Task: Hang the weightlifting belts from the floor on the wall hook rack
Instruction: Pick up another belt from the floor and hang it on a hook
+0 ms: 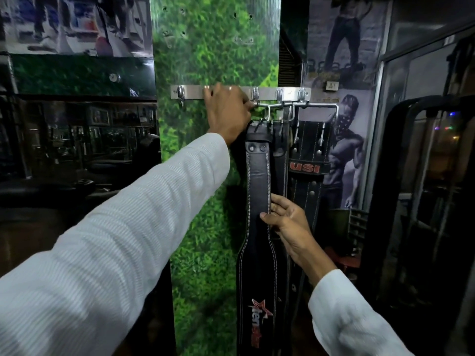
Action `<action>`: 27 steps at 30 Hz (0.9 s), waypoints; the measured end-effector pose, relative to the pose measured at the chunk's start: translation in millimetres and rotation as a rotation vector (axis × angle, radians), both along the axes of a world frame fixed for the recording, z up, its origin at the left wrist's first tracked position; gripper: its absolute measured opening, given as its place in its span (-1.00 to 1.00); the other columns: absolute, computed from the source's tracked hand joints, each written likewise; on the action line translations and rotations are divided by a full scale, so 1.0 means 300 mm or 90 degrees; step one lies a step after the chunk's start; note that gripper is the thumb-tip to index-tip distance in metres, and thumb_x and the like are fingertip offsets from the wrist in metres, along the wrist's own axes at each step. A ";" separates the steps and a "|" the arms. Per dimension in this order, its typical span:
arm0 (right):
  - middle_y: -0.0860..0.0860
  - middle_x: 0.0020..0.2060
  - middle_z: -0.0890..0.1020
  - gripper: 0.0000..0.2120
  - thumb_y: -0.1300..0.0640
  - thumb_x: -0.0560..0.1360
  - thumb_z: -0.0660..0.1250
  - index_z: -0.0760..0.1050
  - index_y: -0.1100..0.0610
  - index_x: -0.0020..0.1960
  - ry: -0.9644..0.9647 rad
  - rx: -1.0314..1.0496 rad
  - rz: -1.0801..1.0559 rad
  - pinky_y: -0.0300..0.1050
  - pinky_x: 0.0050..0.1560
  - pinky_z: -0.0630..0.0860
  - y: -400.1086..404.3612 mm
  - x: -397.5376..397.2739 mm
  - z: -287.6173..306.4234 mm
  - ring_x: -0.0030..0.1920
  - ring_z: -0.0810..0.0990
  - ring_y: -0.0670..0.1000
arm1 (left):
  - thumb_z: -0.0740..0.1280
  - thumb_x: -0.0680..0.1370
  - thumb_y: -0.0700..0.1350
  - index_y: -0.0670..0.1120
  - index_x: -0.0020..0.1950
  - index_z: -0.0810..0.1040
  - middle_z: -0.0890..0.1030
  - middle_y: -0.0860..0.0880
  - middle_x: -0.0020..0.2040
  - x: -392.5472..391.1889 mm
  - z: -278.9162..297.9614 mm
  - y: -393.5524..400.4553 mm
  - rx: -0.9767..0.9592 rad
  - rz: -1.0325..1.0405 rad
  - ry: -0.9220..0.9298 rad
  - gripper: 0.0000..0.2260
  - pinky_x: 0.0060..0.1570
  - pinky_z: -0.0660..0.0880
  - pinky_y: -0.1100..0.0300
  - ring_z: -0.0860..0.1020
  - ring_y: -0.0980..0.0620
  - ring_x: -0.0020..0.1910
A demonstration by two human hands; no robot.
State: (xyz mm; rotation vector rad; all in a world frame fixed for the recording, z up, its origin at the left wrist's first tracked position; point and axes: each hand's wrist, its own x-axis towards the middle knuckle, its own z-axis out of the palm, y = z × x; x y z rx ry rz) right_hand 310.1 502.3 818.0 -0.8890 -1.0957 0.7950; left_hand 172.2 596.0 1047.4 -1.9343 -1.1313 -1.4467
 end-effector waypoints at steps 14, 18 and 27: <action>0.06 -0.01 0.77 -0.74 0.43 0.50 0.41 0.63 0.16 0.11 -0.025 -0.110 0.020 -0.12 0.22 0.59 -0.078 -0.012 -0.181 0.07 0.72 0.02 | 0.33 0.60 0.14 -0.05 0.12 0.53 0.62 0.04 -0.15 -0.055 -0.740 -0.169 -0.227 -0.407 -0.186 -0.72 -0.14 0.58 -0.02 0.61 0.04 -0.18; 0.20 0.10 0.73 -0.67 0.42 0.51 0.41 0.59 0.28 0.26 -0.008 -0.138 0.035 -0.07 0.13 0.64 -0.108 -0.024 -0.282 0.08 0.72 0.11 | 0.34 0.60 0.08 -0.03 -0.03 0.48 0.60 0.10 -0.21 -0.047 -0.969 -0.220 -0.326 -0.398 -0.164 -0.81 -0.11 0.53 0.04 0.58 0.06 -0.21; 0.14 0.13 0.74 -0.66 0.31 0.52 0.46 0.58 0.21 0.29 -0.032 -0.227 0.005 -0.05 0.17 0.62 -0.208 -0.057 -0.503 0.16 0.71 0.12 | 0.20 0.69 0.04 0.12 -0.31 0.33 0.39 0.06 -0.44 -0.120 -1.246 -0.368 -0.510 -0.345 -0.277 -0.64 -0.29 0.29 0.26 0.42 0.18 -0.41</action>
